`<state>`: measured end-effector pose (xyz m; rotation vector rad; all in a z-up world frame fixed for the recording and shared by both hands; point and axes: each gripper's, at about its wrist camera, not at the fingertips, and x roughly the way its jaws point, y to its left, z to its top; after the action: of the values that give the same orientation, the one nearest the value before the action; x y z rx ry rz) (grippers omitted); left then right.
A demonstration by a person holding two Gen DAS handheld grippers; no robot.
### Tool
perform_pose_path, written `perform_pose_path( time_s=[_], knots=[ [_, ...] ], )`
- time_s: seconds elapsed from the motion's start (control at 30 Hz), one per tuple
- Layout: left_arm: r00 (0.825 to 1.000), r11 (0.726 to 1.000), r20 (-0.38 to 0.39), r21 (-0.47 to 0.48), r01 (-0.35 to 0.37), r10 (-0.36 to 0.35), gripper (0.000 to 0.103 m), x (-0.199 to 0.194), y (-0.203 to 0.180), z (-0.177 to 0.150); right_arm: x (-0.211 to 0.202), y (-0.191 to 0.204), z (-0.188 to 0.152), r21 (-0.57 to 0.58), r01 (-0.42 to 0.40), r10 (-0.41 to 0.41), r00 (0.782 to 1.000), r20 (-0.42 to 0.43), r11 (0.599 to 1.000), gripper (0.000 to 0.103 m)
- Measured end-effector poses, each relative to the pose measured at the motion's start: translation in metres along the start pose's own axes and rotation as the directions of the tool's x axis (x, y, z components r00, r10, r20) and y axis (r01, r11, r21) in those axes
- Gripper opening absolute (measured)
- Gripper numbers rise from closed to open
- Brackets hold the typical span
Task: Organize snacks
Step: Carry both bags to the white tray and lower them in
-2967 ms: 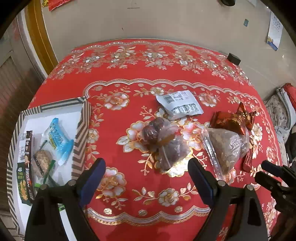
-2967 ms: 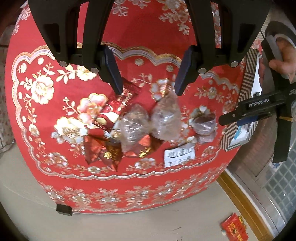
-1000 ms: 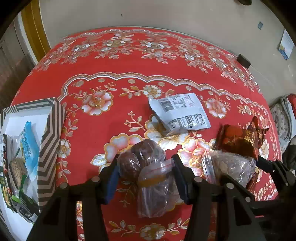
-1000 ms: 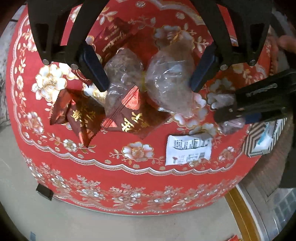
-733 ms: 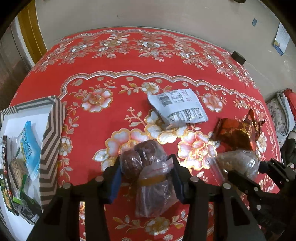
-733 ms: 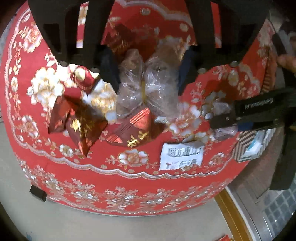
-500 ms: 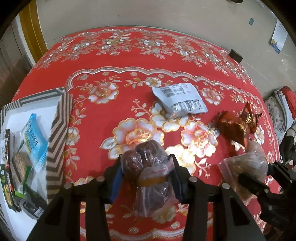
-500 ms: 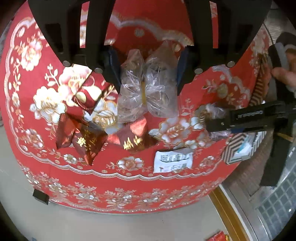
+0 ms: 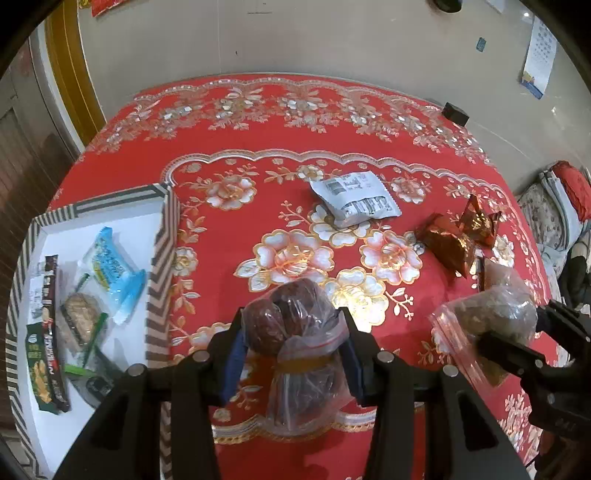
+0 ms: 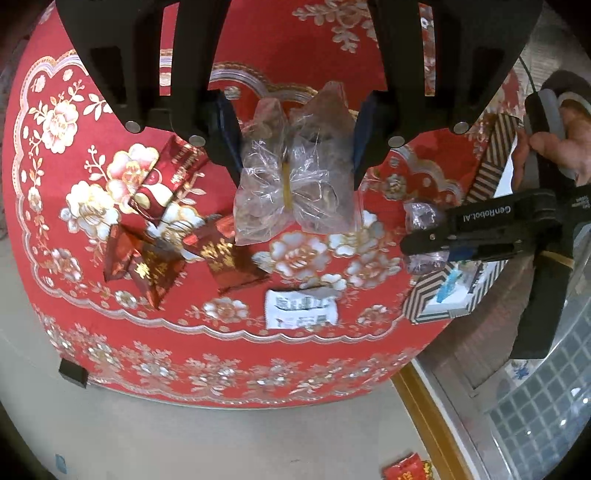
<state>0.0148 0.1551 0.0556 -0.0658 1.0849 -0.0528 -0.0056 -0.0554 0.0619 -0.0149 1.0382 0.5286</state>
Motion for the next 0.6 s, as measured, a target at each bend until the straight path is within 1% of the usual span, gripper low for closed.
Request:
perform_pose_path(
  time_s=[0.37, 0.6],
  knots=[
    [0.999, 1.000, 0.047, -0.002, -0.013, 0.013, 0.048, -0.028, 0.018, -0.002, -0.005, 0.034, 0.012, -0.045, -0.011, 0.013, 1.000, 0.026, 0.999, 0.052],
    [0.997, 0.999, 0.068, -0.020, -0.026, 0.028, 0.048, -0.042, 0.039, -0.004, -0.004, 0.055, 0.019, -0.073, -0.019, 0.022, 0.999, 0.037, 0.997, 0.052]
  ],
)
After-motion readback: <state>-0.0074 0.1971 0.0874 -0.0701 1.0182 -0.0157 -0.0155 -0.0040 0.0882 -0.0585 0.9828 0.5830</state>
